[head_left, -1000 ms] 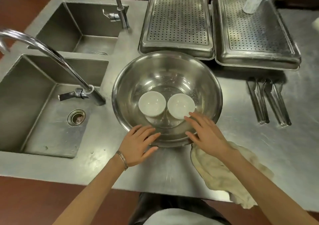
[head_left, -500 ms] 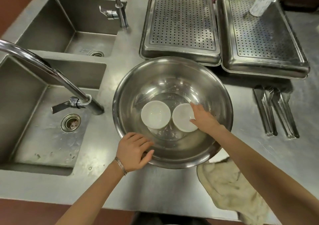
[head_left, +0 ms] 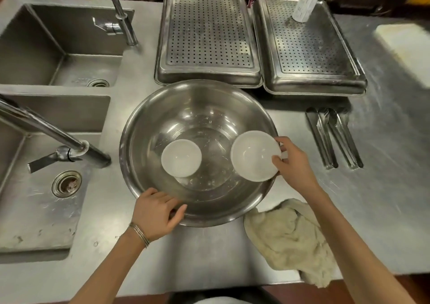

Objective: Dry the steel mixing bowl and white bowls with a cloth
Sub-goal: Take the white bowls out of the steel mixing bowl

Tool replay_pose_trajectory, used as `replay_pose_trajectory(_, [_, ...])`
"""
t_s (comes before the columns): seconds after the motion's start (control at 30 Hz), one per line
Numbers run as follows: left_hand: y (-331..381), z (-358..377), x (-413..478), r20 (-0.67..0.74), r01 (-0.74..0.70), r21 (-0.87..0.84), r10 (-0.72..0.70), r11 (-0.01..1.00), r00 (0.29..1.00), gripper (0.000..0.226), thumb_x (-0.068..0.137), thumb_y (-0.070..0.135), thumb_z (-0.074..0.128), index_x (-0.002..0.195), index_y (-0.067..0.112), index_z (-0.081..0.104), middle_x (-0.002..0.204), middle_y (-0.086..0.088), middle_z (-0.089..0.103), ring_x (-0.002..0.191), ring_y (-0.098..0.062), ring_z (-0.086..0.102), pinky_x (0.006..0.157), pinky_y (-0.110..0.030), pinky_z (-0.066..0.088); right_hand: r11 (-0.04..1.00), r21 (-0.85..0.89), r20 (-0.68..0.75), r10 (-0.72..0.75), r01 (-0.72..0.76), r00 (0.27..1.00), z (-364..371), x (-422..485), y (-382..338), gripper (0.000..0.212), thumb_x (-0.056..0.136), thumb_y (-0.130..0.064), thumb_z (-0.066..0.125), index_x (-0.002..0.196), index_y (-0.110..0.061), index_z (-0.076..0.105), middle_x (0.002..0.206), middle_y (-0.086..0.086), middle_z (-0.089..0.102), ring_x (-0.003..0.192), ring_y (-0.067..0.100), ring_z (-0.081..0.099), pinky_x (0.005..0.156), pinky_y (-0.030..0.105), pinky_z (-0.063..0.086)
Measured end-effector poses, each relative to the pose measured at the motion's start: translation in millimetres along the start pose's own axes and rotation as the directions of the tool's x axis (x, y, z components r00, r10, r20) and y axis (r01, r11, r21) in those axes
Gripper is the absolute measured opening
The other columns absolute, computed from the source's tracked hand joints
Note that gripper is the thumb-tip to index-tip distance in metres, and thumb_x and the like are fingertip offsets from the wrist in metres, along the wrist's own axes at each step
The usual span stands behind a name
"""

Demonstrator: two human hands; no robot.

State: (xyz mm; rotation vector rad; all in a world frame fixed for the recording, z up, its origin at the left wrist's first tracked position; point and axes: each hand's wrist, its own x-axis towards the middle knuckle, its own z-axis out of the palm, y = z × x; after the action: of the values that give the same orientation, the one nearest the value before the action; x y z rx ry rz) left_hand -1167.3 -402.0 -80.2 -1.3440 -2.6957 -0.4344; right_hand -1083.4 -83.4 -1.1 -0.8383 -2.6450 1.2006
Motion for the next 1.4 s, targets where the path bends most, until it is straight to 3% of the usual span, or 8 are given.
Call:
replay_pose_trajectory(0.17, [49.7,1.2,12.3,0.047,-0.086,-0.048,0.088,0.995,0.995,0.041,0.085,0.05,0.036,0.057,0.027,0.055,0.047,0.011,0.052,0.04,-0.009,0.05,0.04,-0.014,0.017,0.97,0.188,-0.184,0.19,-0.155,0.964,-45.1,-26.6,41.2,0.043,0.085,0.003,0.051,0.125,-0.014,0.048,0.092,-0.007,0.047,0.094,0.022,0.05,0.047,0.02,0.054])
replay_pose_trajectory(0.3, [65.7,5.3,13.9,0.059,-0.158,-0.039,0.16,0.987,0.985,0.052,0.09,0.058,0.026,0.089,0.03,0.069,0.069,0.016,0.067,0.055,-0.005,0.061,0.042,-0.015,0.035,0.929,0.229,-0.215,0.339,-0.29,0.916,-48.3,-31.0,88.6,0.047,0.084,0.007,0.051,0.128,-0.006,0.043,0.107,0.009,0.045,0.097,0.025,0.047,0.058,0.039,0.057])
replay_pose_trajectory(0.57, [64.0,13.3,8.8,0.04,-0.124,0.023,0.123,0.992,0.992,0.053,0.092,0.06,0.024,0.074,0.026,0.061,0.061,0.012,0.059,0.05,-0.009,0.056,0.038,-0.019,0.032,0.878,0.129,-0.099,0.475,-0.462,0.875,-4.7,-6.1,158.8,0.048,0.079,0.002,0.055,0.124,-0.011,0.045,0.101,0.012,0.048,0.1,0.043,0.054,0.073,0.06,0.052])
replay_pose_trajectory(0.77, [60.3,12.5,9.2,0.025,-0.131,0.001,0.131,0.991,0.991,0.054,0.092,0.06,0.025,0.07,0.025,0.059,0.056,0.011,0.056,0.046,-0.009,0.053,0.038,-0.019,0.029,0.931,-0.203,-0.055,0.299,-0.304,0.953,-16.5,11.8,143.8,0.052,0.087,-0.018,0.061,0.134,-0.008,0.041,0.125,0.022,0.049,0.109,0.038,0.052,0.088,0.045,0.045])
replay_pose_trajectory(0.9, [47.3,5.5,2.6,0.001,-0.177,-0.066,0.178,0.982,0.984,0.047,0.09,0.06,0.033,0.083,0.027,0.066,0.062,0.013,0.062,0.052,-0.007,0.057,0.043,-0.016,0.033,0.958,-0.285,-0.261,-0.091,0.014,0.961,-17.6,11.1,80.1,0.029,0.091,-0.015,0.055,0.119,-0.007,0.056,0.116,0.015,0.056,0.102,0.031,0.057,0.086,0.041,0.047])
replay_pose_trajectory(1.1, [34.8,12.1,-9.8,-0.072,-0.188,-0.072,0.183,0.979,0.98,0.039,0.084,0.06,0.049,0.083,0.026,0.068,0.064,0.012,0.064,0.055,-0.009,0.059,0.046,-0.02,0.041,0.878,-0.161,0.17,-0.425,0.451,0.889,75.2,32.0,-24.3,0.026,0.089,-0.017,0.06,0.113,-0.008,0.062,0.105,0.01,0.062,0.095,0.024,0.059,0.083,0.036,0.049])
replay_pose_trajectory(1.23, [34.0,17.9,-8.7,-0.123,-0.177,-0.065,0.168,0.982,0.978,0.04,0.083,0.062,0.05,0.075,0.026,0.067,0.057,0.009,0.059,0.048,-0.011,0.055,0.041,-0.02,0.039,0.903,-0.293,0.436,-0.165,0.313,0.885,147.0,62.2,-53.5,0.052,0.09,-0.033,0.057,0.133,-0.008,0.043,0.13,0.016,0.051,0.121,0.03,0.046,0.099,0.039,0.039])
replay_pose_trajectory(1.4, [33.5,22.2,-8.8,-0.142,-0.184,-0.062,0.174,0.981,0.975,0.042,0.083,0.062,0.049,0.073,0.026,0.067,0.055,0.008,0.057,0.047,-0.011,0.053,0.041,-0.019,0.036,0.936,-0.308,0.487,0.002,0.169,0.874,174.2,73.4,-50.9,0.045,0.086,-0.011,0.054,0.13,-0.006,0.043,0.118,0.022,0.058,0.105,0.036,0.057,0.082,0.045,0.051])
